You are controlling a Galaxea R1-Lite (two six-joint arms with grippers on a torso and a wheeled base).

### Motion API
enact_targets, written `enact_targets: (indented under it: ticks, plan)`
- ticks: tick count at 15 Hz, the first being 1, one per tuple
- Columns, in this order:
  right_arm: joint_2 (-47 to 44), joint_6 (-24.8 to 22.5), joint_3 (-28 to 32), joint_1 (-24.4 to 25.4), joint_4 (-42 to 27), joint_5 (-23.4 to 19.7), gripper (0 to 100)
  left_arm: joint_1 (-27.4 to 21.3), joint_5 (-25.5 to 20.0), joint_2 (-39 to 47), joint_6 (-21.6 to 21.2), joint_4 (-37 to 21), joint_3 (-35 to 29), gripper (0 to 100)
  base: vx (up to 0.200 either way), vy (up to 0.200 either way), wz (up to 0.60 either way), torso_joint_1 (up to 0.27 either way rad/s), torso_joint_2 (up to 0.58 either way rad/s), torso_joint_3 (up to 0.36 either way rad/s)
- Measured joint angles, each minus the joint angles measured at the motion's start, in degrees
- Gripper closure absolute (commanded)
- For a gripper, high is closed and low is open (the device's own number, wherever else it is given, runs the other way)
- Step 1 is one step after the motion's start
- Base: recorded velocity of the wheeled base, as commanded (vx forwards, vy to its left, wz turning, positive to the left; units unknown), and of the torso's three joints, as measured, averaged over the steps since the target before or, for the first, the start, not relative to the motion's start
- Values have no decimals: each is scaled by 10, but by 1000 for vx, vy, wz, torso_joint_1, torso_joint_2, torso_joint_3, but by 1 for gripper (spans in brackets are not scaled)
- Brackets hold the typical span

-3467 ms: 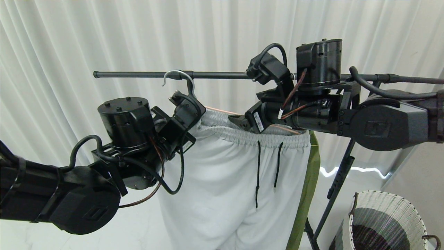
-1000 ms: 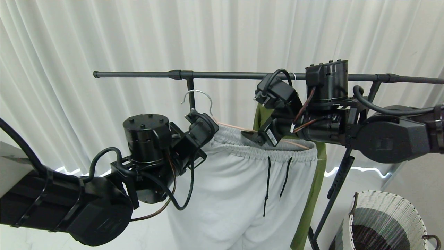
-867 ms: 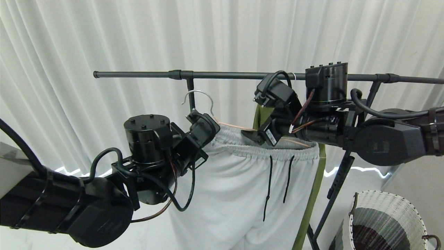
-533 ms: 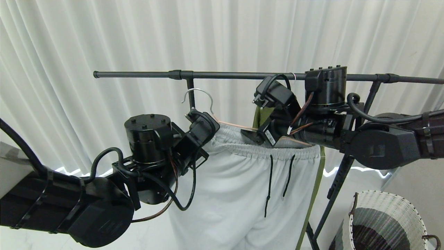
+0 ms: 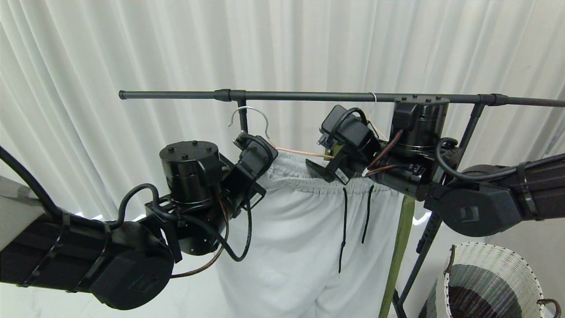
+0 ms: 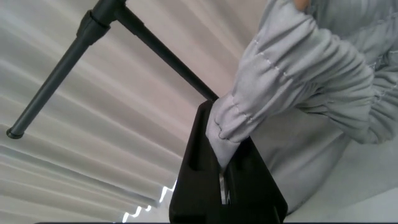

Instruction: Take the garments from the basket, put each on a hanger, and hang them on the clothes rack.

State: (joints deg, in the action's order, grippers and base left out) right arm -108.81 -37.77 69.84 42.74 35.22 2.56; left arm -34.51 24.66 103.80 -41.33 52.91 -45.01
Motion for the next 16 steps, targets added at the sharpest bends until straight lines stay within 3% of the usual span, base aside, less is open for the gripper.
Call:
enact_targets:
  ticks: [2, 7, 8, 16]
  plan:
    - [-2, -21, -13, 1, 24, 1, 0, 0, 1, 3, 0, 0, -7, 100, 0, 0, 0, 0, 0, 0]
    - [-3, -23, -27, 14, 35, 25, 0, 0, 12, 14, 11, 0, -23, 100, 0, 0, 0, 0, 0, 0]
    - [-3, -23, -28, 15, 35, 25, 100, 0, 12, 15, 11, 0, -24, 100, 0, 0, 0, 0, 0, 0]
    - [-4, -22, -29, 20, 34, 26, 100, 0, 11, 15, 13, 1, -26, 100, 0, 0, 0, 0, 0, 0]
